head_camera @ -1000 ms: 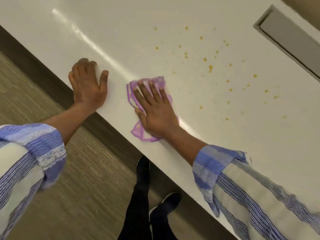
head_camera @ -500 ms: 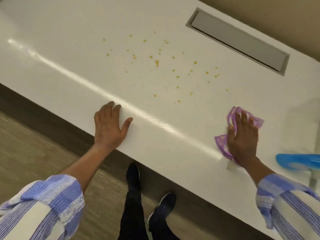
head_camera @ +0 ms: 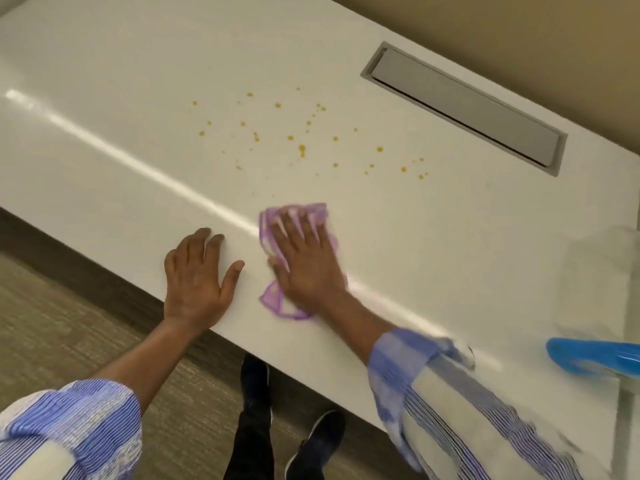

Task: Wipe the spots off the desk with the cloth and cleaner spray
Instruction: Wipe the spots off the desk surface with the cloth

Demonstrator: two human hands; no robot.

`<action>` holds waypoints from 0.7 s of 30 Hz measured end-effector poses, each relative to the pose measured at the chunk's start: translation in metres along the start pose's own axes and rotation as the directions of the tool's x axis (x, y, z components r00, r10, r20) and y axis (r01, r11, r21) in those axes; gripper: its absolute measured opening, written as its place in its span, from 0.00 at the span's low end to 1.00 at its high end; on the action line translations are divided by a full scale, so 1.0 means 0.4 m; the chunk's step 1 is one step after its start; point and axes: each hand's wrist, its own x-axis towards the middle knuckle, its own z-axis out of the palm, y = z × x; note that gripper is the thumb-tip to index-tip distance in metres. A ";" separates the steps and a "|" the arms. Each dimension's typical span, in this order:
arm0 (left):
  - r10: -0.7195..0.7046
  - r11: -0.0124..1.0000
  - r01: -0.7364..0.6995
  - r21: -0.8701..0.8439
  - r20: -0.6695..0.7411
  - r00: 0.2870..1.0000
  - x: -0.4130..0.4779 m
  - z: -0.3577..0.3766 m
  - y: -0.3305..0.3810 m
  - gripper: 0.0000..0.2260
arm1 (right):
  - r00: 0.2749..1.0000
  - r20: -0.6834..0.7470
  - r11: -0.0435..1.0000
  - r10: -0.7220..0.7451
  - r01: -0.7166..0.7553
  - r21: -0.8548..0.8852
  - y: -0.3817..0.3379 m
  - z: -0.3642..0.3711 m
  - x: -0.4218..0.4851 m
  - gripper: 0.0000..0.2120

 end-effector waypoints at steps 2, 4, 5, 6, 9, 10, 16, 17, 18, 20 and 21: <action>-0.009 1.000 0.009 0.001 0.006 1.000 0.000 -0.001 0.000 0.28 | 0.994 -0.017 0.994 -0.107 0.107 0.006 0.049 0.013 -0.100 0.29; -0.015 1.000 0.015 0.009 0.008 1.000 -0.001 0.000 0.003 0.28 | 0.996 -0.026 0.996 -0.084 0.084 0.003 0.155 0.000 -0.182 0.28; -0.015 1.000 0.015 0.011 0.007 1.000 -0.001 0.001 0.003 0.28 | 0.999 -0.028 0.999 -0.032 0.032 -0.005 0.222 -0.015 -0.206 0.27; -0.015 1.000 0.015 0.012 0.006 1.000 -0.001 0.002 0.003 0.28 | 0.999 -0.035 0.999 0.033 -0.033 -0.016 0.293 -0.035 -0.218 0.27; -0.013 1.000 0.013 0.016 0.003 1.000 -0.002 0.004 0.001 0.28 | 0.938 -0.070 0.941 0.339 -0.340 0.002 0.513 -0.102 -0.203 0.28; -0.013 1.000 0.013 0.013 -0.003 1.000 -0.002 0.006 0.001 0.28 | 0.891 -0.086 0.895 0.445 -0.446 0.003 0.577 -0.122 -0.184 0.28; -0.012 1.000 0.012 -0.004 -0.046 0.999 -0.003 0.012 0.001 0.28 | 0.646 -0.154 0.656 0.747 -0.755 0.017 0.683 -0.155 0.078 0.29; -0.013 1.000 0.012 -0.008 -0.048 0.999 -0.003 0.010 0.002 0.28 | 0.668 -0.153 0.676 0.729 -0.737 0.003 0.651 -0.155 0.130 0.29; -0.014 1.000 0.013 -0.011 -0.050 0.999 -0.002 0.008 0.004 0.28 | 0.722 -0.158 0.728 0.674 -0.685 -0.022 0.607 -0.154 0.176 0.28; -0.021 1.000 0.021 -0.010 -0.044 0.999 -0.001 0.003 0.008 0.28 | 0.861 -0.154 0.866 0.484 -0.497 -0.056 0.481 -0.137 0.237 0.27; -0.026 1.000 0.026 -0.010 -0.037 0.999 -0.002 -0.001 0.011 0.28 | 0.911 -0.136 0.915 0.389 -0.400 -0.058 0.405 -0.118 0.242 0.27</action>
